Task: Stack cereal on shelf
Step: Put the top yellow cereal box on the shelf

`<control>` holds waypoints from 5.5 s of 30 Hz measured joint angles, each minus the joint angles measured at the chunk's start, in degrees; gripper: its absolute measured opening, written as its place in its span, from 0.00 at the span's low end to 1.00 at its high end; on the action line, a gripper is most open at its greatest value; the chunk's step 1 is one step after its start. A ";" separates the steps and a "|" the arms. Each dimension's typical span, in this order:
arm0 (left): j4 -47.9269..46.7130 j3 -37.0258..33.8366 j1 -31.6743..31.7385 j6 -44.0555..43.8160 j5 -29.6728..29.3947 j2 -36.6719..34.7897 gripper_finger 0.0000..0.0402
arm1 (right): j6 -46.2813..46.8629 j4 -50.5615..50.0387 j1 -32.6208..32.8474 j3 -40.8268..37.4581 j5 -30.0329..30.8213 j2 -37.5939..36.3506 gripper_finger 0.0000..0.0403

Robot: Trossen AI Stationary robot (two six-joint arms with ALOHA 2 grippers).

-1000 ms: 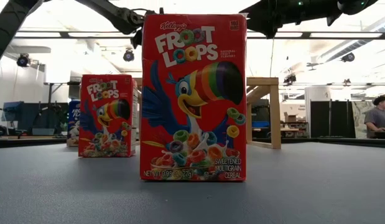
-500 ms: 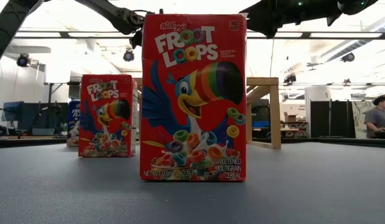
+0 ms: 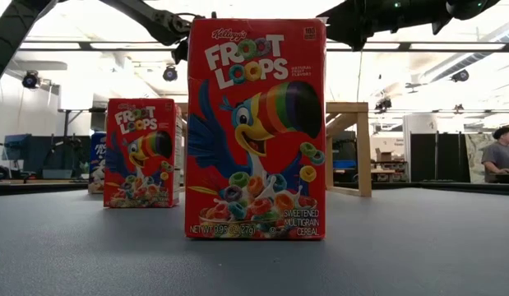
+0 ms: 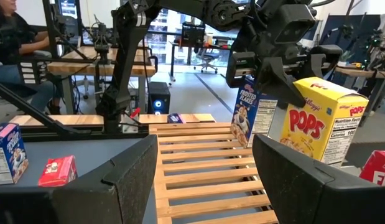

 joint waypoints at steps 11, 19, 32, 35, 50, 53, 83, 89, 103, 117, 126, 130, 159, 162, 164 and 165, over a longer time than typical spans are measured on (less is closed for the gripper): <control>1.24 0.37 -0.51 0.24 0.00 0.00 0.41 | 0.02 0.00 0.00 -0.02 -0.02 0.00 0.62; 0.54 0.37 -0.51 0.24 -0.20 0.00 0.41 | 0.01 0.01 0.00 -0.02 -0.02 0.00 0.62; -3.06 0.46 -0.62 0.68 -2.75 0.11 0.41 | -0.11 0.07 -0.01 -0.02 -0.02 0.00 0.62; -3.13 0.46 -0.62 0.68 -2.94 0.11 0.41 | -0.02 0.07 0.00 -0.02 -0.02 0.00 0.62; -3.33 0.46 -0.66 0.66 -3.02 0.11 0.41 | 0.02 0.94 -0.01 -0.02 -0.04 0.00 0.62; -3.33 0.46 -0.73 0.65 -3.02 0.11 0.41 | 0.02 0.94 0.00 -0.02 -0.07 0.00 0.62; -3.37 0.46 -1.13 0.17 -3.02 0.13 0.43 | -3.64 4.21 -0.65 4.60 3.50 1.96 0.62; -3.35 0.48 -1.13 -0.04 -3.02 0.15 0.43 | -8.45 -14.00 -4.16 20.59 3.10 11.81 0.62; -3.35 0.48 -1.13 -0.24 -3.00 0.15 0.43 | -19.03 -43.63 -14.79 60.34 -10.76 42.10 0.62; -3.35 0.48 -1.13 -0.22 -2.93 0.15 0.43 | -23.49 -56.16 -16.90 77.24 -12.01 56.35 0.62; -3.35 0.48 -1.13 0.17 -2.95 0.15 0.43 | -24.74 -59.02 -17.43 79.26 -11.88 56.92 0.59; -3.32 0.48 -1.10 0.17 -3.00 0.15 0.43 | -25.37 -60.17 -17.55 79.23 -11.79 56.91 0.53; -2.35 2.43 -1.15 -3.51 -4.42 -2.07 0.56 | -27.66 -65.37 -17.54 82.62 -7.20 56.85 0.36; -2.85 3.94 -1.21 -4.54 -4.40 -2.10 0.58 | -27.71 -66.42 -17.54 83.76 -7.15 56.85 0.35; -3.51 5.26 -1.29 -4.81 -4.37 -2.10 0.59 | -27.96 -67.19 -17.53 84.24 -7.22 56.78 0.35; -4.04 6.12 -1.30 -4.93 -4.38 -2.10 0.59 | -28.04 -67.78 -17.53 84.54 -7.23 56.78 0.35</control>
